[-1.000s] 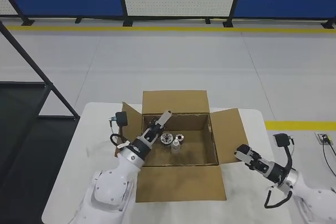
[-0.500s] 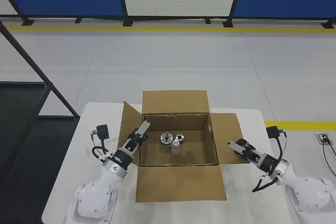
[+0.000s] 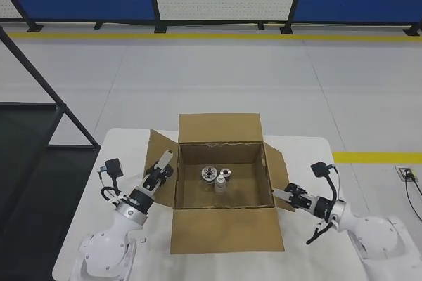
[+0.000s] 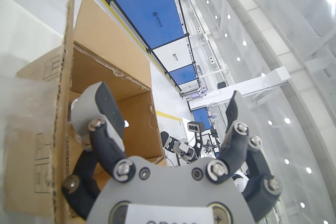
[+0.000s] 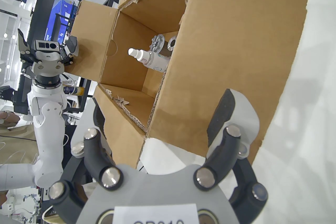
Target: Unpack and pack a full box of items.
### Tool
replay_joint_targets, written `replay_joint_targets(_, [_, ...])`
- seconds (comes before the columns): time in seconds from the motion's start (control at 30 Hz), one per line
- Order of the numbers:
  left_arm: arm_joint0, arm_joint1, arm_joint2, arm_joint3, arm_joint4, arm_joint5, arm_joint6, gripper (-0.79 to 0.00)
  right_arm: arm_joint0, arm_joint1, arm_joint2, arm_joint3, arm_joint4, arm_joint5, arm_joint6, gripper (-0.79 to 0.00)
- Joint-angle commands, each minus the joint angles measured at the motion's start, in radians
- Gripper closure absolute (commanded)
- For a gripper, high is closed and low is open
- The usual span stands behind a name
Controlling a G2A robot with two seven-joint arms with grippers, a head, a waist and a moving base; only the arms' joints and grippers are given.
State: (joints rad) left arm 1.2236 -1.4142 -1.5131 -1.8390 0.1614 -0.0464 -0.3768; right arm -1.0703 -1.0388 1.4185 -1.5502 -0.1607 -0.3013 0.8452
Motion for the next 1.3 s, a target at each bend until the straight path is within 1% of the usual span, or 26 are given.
replay_joint_targets(0.0, [0.001,0.002,-0.004,0.002,-0.005,0.001,0.005,-0.785,0.002,0.000,-0.013,-0.002,-0.003,-0.015,0.015,-0.785])
replay_joint_targets(0.2, [0.004,0.007,-0.017,0.002,-0.019,0.001,0.020,-0.785,0.004,0.001,-0.035,-0.014,0.001,-0.044,0.031,-0.785])
replay_joint_targets(0.33, [0.010,0.010,-0.021,0.002,-0.028,-0.002,0.031,-0.785,0.003,0.003,-0.038,-0.019,-0.004,-0.044,0.027,-0.785])
replay_joint_targets(0.43, [0.016,0.012,-0.022,-0.001,-0.032,-0.006,0.039,-0.785,-0.002,0.004,-0.029,-0.036,-0.015,-0.037,-0.010,-0.785])
replay_joint_targets(0.57, [0.030,0.014,-0.024,-0.014,-0.042,-0.014,0.053,-0.785,-0.023,0.005,-0.012,-0.114,-0.070,0.000,-0.106,-0.785])
replay_joint_targets(0.73, [0.049,0.017,-0.024,-0.035,-0.050,-0.031,0.069,-0.785,-0.014,0.004,-0.044,-0.232,-0.156,0.028,-0.128,-0.785])
replay_joint_targets(0.83, [0.065,0.018,-0.025,-0.054,-0.056,-0.047,0.082,-0.785,0.023,-0.002,-0.104,-0.275,-0.213,0.049,-0.111,-0.785])
replay_joint_targets(0.97, [0.085,0.020,-0.027,-0.069,-0.067,-0.065,0.098,-0.785,0.119,-0.018,-0.224,-0.272,-0.303,0.101,-0.077,-0.785])
replay_joint_targets(1.07, [0.098,0.021,-0.033,-0.071,-0.080,-0.076,0.111,-0.785,0.208,-0.037,-0.324,-0.228,-0.365,0.139,-0.059,-0.785])
replay_joint_targets(1.13, [0.109,0.022,-0.037,-0.074,-0.090,-0.087,0.116,-0.785,0.267,-0.053,-0.394,-0.187,-0.379,0.152,-0.053,-0.785])
replay_joint_targets(1.27, [0.131,0.024,-0.043,-0.085,-0.125,-0.110,0.119,-0.785,0.378,-0.092,-0.516,-0.083,-0.426,0.191,-0.086,-0.785])
